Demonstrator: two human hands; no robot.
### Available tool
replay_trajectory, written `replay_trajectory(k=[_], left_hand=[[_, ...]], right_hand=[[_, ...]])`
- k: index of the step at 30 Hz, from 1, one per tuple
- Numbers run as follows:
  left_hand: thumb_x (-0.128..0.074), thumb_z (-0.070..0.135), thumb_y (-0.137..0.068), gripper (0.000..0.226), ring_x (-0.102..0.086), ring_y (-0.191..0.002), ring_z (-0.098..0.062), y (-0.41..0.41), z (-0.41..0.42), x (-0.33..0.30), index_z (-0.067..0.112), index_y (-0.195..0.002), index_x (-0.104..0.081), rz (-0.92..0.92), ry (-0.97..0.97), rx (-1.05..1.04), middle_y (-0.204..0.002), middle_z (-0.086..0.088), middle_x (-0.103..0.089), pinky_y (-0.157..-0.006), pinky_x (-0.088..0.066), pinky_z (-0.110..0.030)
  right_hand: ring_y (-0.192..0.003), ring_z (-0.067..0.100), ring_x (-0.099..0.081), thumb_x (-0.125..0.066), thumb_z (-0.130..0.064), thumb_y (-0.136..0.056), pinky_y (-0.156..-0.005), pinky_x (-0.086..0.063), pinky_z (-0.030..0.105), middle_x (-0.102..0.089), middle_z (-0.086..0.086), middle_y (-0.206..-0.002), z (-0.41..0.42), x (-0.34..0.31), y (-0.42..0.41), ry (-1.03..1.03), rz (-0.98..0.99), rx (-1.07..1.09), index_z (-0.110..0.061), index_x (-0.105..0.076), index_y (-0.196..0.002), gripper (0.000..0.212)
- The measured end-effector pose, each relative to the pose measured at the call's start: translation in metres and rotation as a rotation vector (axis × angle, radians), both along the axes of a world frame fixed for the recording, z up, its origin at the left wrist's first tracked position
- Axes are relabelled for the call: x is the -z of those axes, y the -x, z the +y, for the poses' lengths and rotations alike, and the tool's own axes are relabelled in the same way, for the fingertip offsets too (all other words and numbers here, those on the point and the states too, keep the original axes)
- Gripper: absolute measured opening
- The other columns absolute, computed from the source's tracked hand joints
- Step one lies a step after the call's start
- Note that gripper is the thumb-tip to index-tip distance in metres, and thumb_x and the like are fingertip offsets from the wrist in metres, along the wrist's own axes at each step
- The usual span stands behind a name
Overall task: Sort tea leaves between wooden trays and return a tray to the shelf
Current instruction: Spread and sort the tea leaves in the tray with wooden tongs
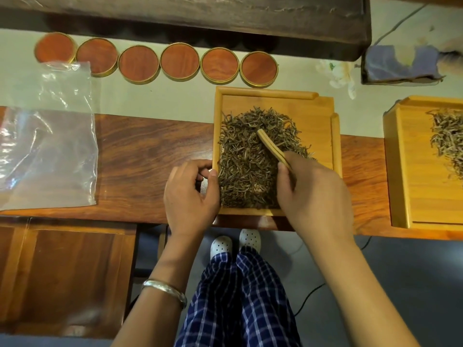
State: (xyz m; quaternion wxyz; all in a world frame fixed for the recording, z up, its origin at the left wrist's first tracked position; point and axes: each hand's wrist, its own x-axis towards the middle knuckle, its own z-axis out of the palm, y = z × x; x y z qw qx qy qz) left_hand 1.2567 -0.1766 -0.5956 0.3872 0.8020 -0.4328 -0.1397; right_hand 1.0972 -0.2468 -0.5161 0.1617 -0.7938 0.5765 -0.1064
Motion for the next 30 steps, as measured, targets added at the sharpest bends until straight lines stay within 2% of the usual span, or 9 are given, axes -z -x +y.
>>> replay_trajectory(k=[3, 7, 10, 13, 15, 17, 22, 27, 30], left_hand=[[-0.057, 0.026, -0.088, 0.011, -0.044, -0.076, -0.004, 0.000, 0.001, 0.001, 0.022, -0.094, -0.065, -0.001, -0.006, 0.001, -0.075, 0.021, -0.048, -0.064, -0.031, -0.021], [-0.058, 0.025, -0.087, 0.008, -0.043, -0.076, -0.003, 0.000, 0.001, 0.002, 0.024, -0.092, -0.064, -0.001, -0.026, -0.014, -0.076, 0.015, -0.053, -0.064, -0.031, -0.023], [-0.057, 0.027, -0.086, 0.011, -0.042, -0.076, 0.000, 0.000, 0.001, 0.003, 0.024, -0.093, -0.065, 0.005, -0.036, -0.022, -0.076, 0.017, -0.053, -0.064, -0.032, -0.020], [-0.057, 0.027, -0.085, 0.013, -0.041, -0.075, 0.002, 0.001, 0.000, 0.003, 0.025, -0.094, -0.065, 0.006, -0.045, -0.021, -0.076, 0.019, -0.051, -0.066, -0.031, -0.011], [-0.057, 0.027, -0.085, 0.014, -0.040, -0.074, 0.003, 0.000, 0.001, 0.004, 0.025, -0.095, -0.065, 0.001, -0.053, -0.020, -0.076, 0.018, -0.052, -0.066, -0.032, -0.011], [-0.055, 0.029, -0.085, 0.015, -0.041, -0.073, 0.003, 0.000, 0.000, 0.003, 0.026, -0.096, -0.065, 0.004, -0.055, -0.019, -0.075, 0.020, -0.049, -0.066, -0.031, -0.011], [-0.054, 0.031, -0.085, 0.016, -0.045, -0.079, 0.013, 0.001, 0.000, 0.001, 0.026, -0.096, -0.065, 0.012, -0.048, -0.015, -0.074, 0.027, -0.046, -0.067, -0.031, -0.011], [-0.055, 0.030, -0.086, 0.016, -0.044, -0.076, 0.007, 0.001, -0.001, 0.002, 0.026, -0.097, -0.065, 0.007, -0.052, -0.016, -0.074, 0.027, -0.046, -0.066, -0.032, -0.013], [-0.055, 0.030, -0.085, 0.016, -0.044, -0.077, 0.010, 0.001, -0.001, 0.002, 0.026, -0.096, -0.065, 0.011, -0.045, -0.019, -0.074, 0.027, -0.046, -0.066, -0.032, -0.012]], right_hand=[[-0.053, 0.020, -0.043, -0.046, -0.021, -0.097, -0.043, -0.023, 0.024, -0.060, 0.003, -0.068, -0.012, 0.007, -0.019, 0.005, 0.082, -0.029, -0.011, -0.065, -0.095, 0.022], [-0.054, 0.018, -0.039, -0.047, -0.020, -0.097, -0.043, -0.018, 0.024, -0.062, 0.006, -0.070, -0.019, 0.007, -0.027, 0.060, 0.041, 0.005, -0.010, -0.065, -0.095, 0.021], [-0.050, 0.019, -0.037, -0.051, -0.018, -0.094, -0.042, -0.014, 0.017, -0.055, 0.003, -0.062, -0.012, 0.000, -0.025, 0.082, 0.017, 0.029, -0.009, -0.065, -0.089, 0.018], [-0.048, 0.021, -0.039, -0.047, -0.021, -0.095, -0.040, -0.018, 0.021, -0.049, -0.001, -0.061, -0.001, 0.003, -0.026, 0.016, 0.106, 0.009, -0.011, -0.062, -0.085, 0.020], [-0.051, 0.022, -0.045, -0.042, -0.023, -0.097, -0.045, -0.030, 0.025, -0.052, 0.000, -0.065, -0.002, 0.007, -0.030, -0.020, 0.123, 0.001, -0.012, -0.060, -0.088, 0.022], [-0.054, 0.022, -0.049, -0.040, -0.024, -0.098, -0.047, -0.034, 0.028, -0.049, -0.002, -0.067, -0.009, 0.010, -0.036, -0.028, 0.115, -0.003, -0.012, -0.058, -0.090, 0.023], [-0.052, 0.019, -0.039, -0.045, -0.022, -0.096, -0.041, -0.017, 0.024, -0.043, -0.004, -0.063, -0.016, 0.006, -0.039, 0.040, 0.064, 0.032, -0.011, -0.059, -0.085, 0.021], [-0.056, 0.023, -0.053, -0.037, -0.026, -0.099, -0.048, -0.030, 0.025, -0.057, 0.001, -0.070, 0.002, 0.005, -0.036, -0.068, 0.151, -0.057, -0.014, -0.061, -0.099, 0.027], [-0.050, 0.020, -0.047, -0.040, -0.026, -0.098, -0.041, -0.024, 0.023, -0.054, -0.001, -0.067, 0.007, 0.001, -0.028, -0.093, 0.113, -0.025, -0.014, -0.062, -0.102, 0.025]])
